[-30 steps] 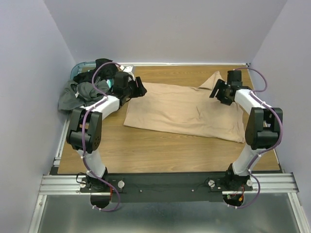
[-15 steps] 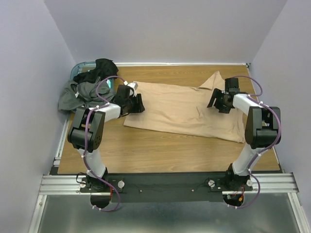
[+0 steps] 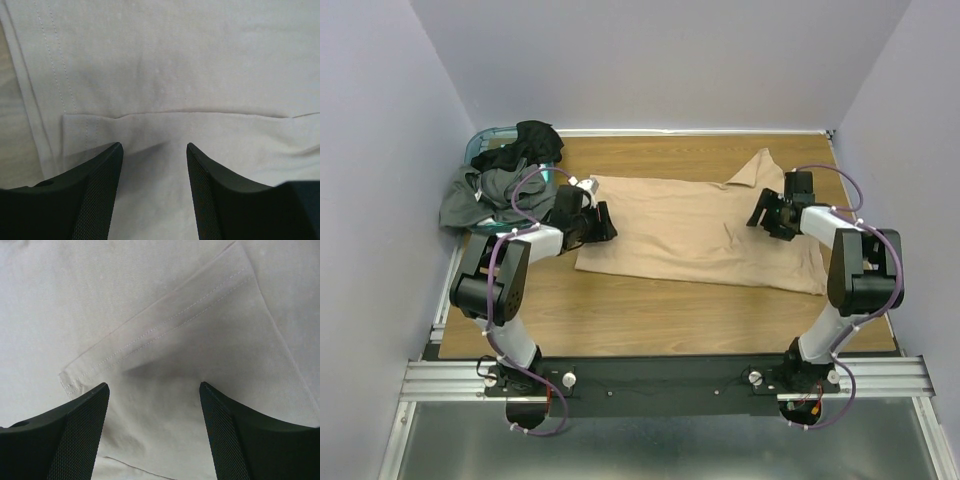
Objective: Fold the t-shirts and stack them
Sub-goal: Fold the tshirt
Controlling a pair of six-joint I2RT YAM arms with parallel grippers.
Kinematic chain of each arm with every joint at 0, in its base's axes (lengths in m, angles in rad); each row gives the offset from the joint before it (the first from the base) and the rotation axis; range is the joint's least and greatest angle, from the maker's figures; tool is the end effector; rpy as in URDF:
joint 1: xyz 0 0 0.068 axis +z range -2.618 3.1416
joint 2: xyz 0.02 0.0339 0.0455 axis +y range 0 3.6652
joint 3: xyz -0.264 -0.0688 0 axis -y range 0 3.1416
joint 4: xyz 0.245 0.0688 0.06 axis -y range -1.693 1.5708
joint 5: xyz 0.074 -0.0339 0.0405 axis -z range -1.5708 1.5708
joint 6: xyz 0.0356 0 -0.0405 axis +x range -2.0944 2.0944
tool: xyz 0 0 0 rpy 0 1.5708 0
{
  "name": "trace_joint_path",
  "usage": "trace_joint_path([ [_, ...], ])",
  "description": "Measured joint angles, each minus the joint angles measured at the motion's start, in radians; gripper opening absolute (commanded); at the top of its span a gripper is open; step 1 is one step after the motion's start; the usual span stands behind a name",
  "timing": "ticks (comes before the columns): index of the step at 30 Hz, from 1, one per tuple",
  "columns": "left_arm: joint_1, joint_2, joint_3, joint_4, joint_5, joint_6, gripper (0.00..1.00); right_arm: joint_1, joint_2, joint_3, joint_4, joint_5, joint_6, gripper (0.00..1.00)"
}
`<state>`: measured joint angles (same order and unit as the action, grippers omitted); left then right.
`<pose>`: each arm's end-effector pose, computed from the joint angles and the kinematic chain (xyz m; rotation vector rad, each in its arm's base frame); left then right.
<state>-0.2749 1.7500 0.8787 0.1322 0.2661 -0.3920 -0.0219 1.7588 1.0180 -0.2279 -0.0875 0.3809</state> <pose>0.3351 -0.1042 0.1515 0.0011 2.3656 -0.6400 0.3526 -0.0046 0.1616 0.4767 2.5084 0.2515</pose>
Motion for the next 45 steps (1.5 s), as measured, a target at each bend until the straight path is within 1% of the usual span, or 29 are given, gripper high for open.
trace_joint_path([
  [9,0.000,-0.130,-0.145,-0.007,0.024,-0.089,0.63,0.000,-0.104,-0.113,-0.015,0.000,0.045,0.81],
  [17,-0.003,-0.267,-0.278,-0.034,0.050,-0.145,0.63,0.000,-0.183,-0.171,-0.113,0.000,0.085,0.81],
  [20,-0.016,-0.336,-0.322,-0.083,0.059,-0.168,0.63,0.000,-0.231,-0.202,-0.179,0.000,0.100,0.81],
  [24,-0.031,-0.396,-0.330,-0.183,0.062,-0.190,0.63,0.000,-0.279,-0.226,-0.272,-0.003,0.117,0.81],
  [26,-0.034,-0.413,-0.302,-0.260,0.060,-0.196,0.63,0.000,-0.294,-0.225,-0.325,-0.005,0.121,0.81],
  [29,-0.034,-0.414,-0.196,-0.358,0.048,-0.190,0.64,0.000,-0.311,-0.186,-0.398,-0.002,0.123,0.81],
  [33,-0.032,-0.370,-0.005,-0.408,0.010,-0.148,0.64,0.000,-0.285,-0.040,-0.441,0.038,0.107,0.80],
  [35,-0.025,-0.303,0.101,-0.412,-0.015,-0.119,0.64,0.000,-0.230,0.077,-0.431,0.069,0.090,0.76],
  [37,-0.017,-0.249,0.164,-0.414,-0.037,-0.094,0.64,0.000,-0.180,0.144,-0.414,0.092,0.072,0.73],
  [40,-0.001,-0.192,0.220,-0.423,-0.059,-0.064,0.64,-0.002,-0.084,0.218,-0.369,0.103,0.054,0.70],
  [45,0.022,-0.128,0.278,-0.434,-0.080,-0.032,0.64,-0.005,0.061,0.295,-0.328,0.101,0.039,0.68],
])
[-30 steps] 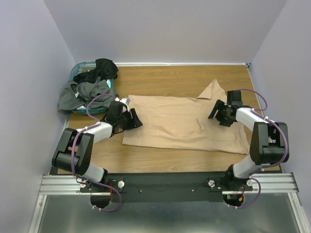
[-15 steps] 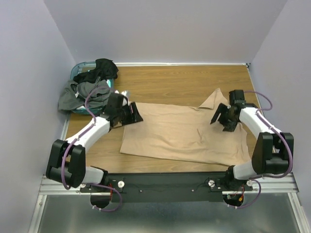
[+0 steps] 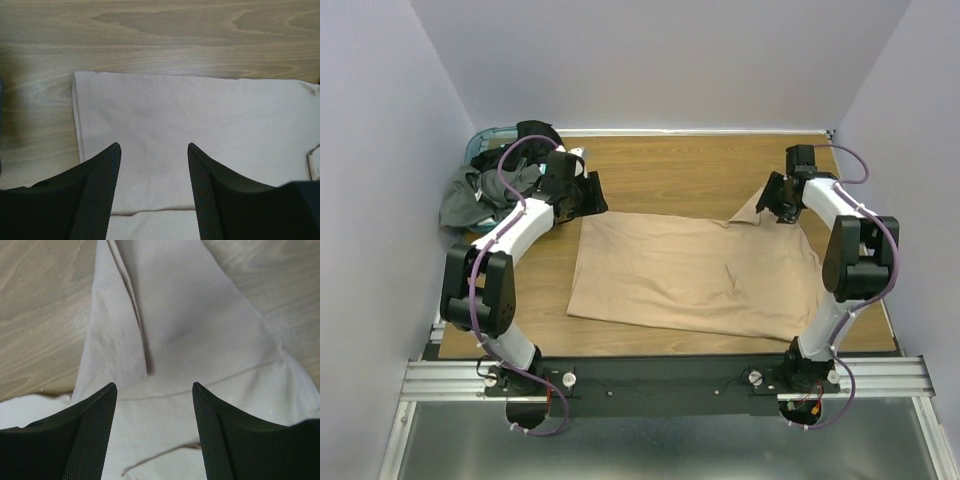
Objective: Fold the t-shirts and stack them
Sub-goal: Fold the tshirt
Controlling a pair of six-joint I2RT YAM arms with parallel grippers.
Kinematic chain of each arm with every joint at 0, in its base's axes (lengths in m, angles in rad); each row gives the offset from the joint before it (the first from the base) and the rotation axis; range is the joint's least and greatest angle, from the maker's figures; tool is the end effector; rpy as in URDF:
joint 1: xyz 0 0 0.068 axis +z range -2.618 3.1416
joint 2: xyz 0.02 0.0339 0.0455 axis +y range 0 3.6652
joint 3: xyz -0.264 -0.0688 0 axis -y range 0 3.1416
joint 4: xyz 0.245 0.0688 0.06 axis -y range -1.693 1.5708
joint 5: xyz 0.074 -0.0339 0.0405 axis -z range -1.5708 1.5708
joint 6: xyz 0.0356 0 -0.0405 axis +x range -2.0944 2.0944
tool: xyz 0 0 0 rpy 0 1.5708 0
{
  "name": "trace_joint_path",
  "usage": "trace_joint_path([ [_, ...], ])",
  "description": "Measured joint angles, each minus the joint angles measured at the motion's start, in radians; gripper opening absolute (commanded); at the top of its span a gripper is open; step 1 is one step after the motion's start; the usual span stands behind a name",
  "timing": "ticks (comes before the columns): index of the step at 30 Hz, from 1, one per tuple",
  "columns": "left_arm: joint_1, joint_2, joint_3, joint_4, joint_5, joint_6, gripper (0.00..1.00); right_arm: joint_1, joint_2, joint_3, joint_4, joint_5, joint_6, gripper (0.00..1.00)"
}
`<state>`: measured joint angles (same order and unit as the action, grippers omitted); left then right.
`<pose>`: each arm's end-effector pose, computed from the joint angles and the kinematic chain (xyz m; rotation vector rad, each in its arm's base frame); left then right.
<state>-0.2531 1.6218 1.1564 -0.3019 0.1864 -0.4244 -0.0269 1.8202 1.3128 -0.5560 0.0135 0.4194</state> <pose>0.3447 -0.0960 0.2452 -0.1097 2.3860 -0.5474 0.3816 -0.0107 0.2069 0.5885 2.5725 0.1160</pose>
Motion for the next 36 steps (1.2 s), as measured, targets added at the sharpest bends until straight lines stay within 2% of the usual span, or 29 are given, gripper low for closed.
trace_joint_path([
  [18,0.024,0.068,0.019,-0.007,-0.022,0.043,0.64,-0.001,0.270,0.278,0.134,-0.007,-0.083,0.56],
  [27,0.034,0.129,0.024,-0.009,-0.034,0.066,0.64,-0.001,0.366,0.338,0.151,-0.040,-0.108,0.48],
  [30,0.039,0.153,0.027,-0.011,-0.040,0.074,0.64,-0.001,0.368,0.338,0.151,-0.048,-0.111,0.26],
  [31,0.042,0.166,0.031,-0.013,-0.044,0.077,0.64,-0.001,0.368,0.338,0.152,-0.052,-0.112,0.12],
  [33,0.045,0.186,0.039,-0.016,-0.050,0.084,0.64,-0.001,0.369,0.338,0.152,-0.056,-0.118,0.03],
  [36,0.050,0.216,0.054,-0.018,-0.064,0.089,0.64,-0.001,0.370,0.338,0.152,-0.056,-0.114,0.00],
])
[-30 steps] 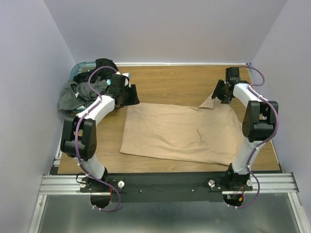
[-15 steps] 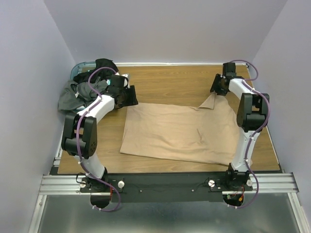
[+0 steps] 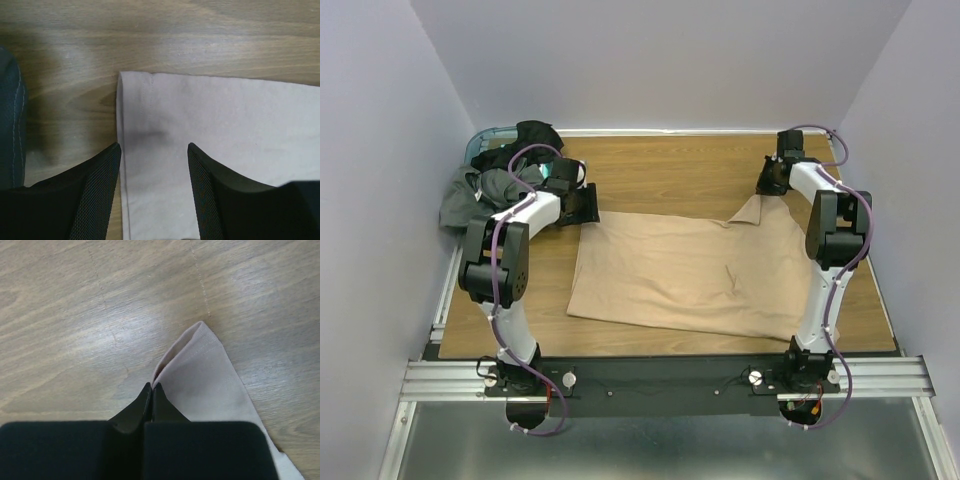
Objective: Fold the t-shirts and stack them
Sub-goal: Fold the tshirt
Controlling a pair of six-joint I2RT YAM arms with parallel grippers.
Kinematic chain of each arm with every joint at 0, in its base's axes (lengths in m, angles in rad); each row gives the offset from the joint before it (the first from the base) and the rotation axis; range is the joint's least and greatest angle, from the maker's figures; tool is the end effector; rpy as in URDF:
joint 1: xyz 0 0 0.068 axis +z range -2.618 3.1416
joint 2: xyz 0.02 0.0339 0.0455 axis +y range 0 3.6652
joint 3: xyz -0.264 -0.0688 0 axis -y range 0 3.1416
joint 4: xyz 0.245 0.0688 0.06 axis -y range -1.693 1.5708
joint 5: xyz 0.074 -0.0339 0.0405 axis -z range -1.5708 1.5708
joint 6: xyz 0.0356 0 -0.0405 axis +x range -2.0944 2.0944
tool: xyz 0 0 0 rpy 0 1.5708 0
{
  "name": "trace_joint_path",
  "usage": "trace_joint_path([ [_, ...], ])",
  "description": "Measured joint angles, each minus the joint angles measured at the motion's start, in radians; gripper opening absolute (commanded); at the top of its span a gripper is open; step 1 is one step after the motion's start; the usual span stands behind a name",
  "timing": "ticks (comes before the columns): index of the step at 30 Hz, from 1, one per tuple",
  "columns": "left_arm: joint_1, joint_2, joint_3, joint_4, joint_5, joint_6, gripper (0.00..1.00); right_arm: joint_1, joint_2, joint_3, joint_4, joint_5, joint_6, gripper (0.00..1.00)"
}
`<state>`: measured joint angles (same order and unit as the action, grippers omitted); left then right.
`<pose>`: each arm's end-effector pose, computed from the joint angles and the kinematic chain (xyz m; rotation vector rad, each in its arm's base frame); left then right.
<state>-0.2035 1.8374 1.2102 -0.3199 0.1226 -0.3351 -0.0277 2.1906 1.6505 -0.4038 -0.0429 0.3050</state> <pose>0.3781 -0.0825 0.1842 -0.1172 2.5453 -0.3692 0.4785 -0.0117 0.1651 0.4002 2.4895 0.1665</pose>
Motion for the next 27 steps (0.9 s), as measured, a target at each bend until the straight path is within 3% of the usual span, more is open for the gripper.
trace_joint_path([
  [9,0.010,0.089,0.085,0.003,-0.057,0.006,0.61,-0.008,-0.004,-0.020,0.008,0.006,0.001,0.00],
  [18,0.014,0.176,0.194,0.004,-0.108,0.006,0.49,-0.023,-0.013,-0.035,0.015,0.008,0.001,0.00],
  [20,0.014,0.190,0.207,0.004,-0.110,0.005,0.40,-0.024,-0.016,-0.039,0.016,0.008,0.001,0.00],
  [27,0.014,0.201,0.207,0.004,-0.111,0.010,0.37,-0.027,-0.026,-0.055,0.019,0.008,0.004,0.00],
])
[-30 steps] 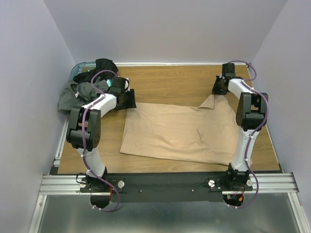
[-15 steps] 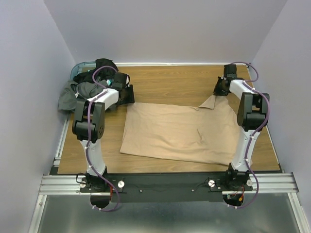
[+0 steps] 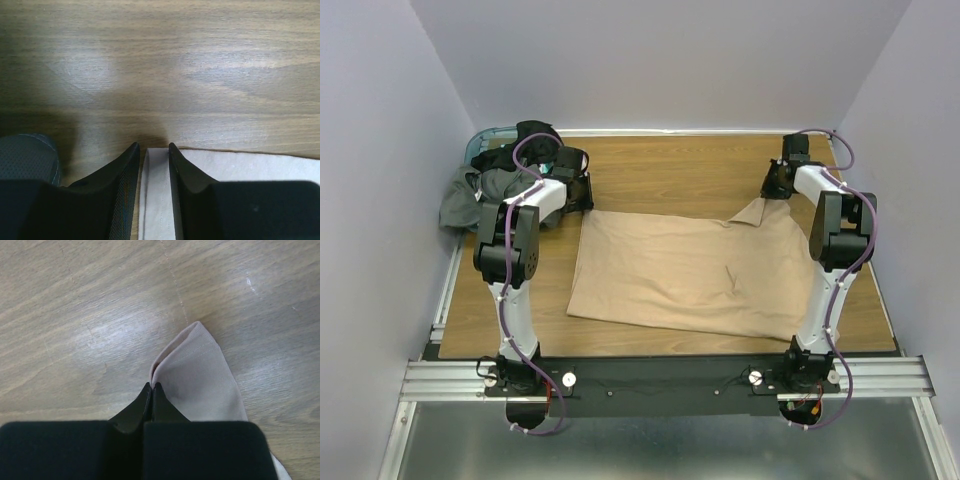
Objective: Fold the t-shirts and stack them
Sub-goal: Fold the tshirt
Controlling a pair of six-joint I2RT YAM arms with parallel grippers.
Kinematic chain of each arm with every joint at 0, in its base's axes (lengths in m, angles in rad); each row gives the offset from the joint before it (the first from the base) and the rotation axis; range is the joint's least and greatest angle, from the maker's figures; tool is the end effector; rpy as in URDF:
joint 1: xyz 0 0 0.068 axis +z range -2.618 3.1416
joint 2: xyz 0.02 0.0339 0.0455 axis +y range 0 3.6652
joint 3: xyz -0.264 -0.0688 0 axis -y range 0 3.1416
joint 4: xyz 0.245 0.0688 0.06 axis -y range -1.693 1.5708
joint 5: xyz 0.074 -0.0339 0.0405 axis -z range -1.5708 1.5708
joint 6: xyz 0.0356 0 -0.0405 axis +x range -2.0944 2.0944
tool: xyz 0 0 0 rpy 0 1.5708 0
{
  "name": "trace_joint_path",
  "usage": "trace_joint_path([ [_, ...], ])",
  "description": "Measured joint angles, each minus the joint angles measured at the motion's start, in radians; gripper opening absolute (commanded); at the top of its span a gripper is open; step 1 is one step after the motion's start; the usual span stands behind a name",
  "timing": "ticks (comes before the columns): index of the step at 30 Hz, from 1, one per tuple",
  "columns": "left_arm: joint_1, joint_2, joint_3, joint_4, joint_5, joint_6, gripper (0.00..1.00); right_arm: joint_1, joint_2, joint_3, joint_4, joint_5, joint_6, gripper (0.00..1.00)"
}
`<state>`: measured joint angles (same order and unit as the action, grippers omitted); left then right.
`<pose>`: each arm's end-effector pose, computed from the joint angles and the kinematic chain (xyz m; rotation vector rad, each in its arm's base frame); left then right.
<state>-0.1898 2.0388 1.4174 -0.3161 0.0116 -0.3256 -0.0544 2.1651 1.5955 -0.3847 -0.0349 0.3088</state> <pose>0.4301 -0.0831 0.1669 -0.1664 2.5174 -0.2248 0.4692 -0.0243 0.1612 0.4432 2.4914 0.1460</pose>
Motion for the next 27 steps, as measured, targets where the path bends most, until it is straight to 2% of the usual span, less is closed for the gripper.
trace_joint_path([
  [8,0.001,0.000,-0.009,0.019,0.013,-0.001,0.33,0.000,-0.011,-0.014,0.000,0.000,0.004,0.00],
  [16,0.005,0.000,-0.039,0.081,0.060,-0.020,0.01,0.000,-0.015,-0.016,-0.002,0.000,0.008,0.00],
  [22,0.005,0.000,-0.040,0.086,0.091,-0.023,0.00,-0.003,-0.020,-0.007,-0.021,0.000,0.022,0.00],
  [27,0.005,0.004,-0.025,0.071,0.114,-0.026,0.00,-0.024,-0.016,0.078,-0.064,0.000,0.039,0.00],
])
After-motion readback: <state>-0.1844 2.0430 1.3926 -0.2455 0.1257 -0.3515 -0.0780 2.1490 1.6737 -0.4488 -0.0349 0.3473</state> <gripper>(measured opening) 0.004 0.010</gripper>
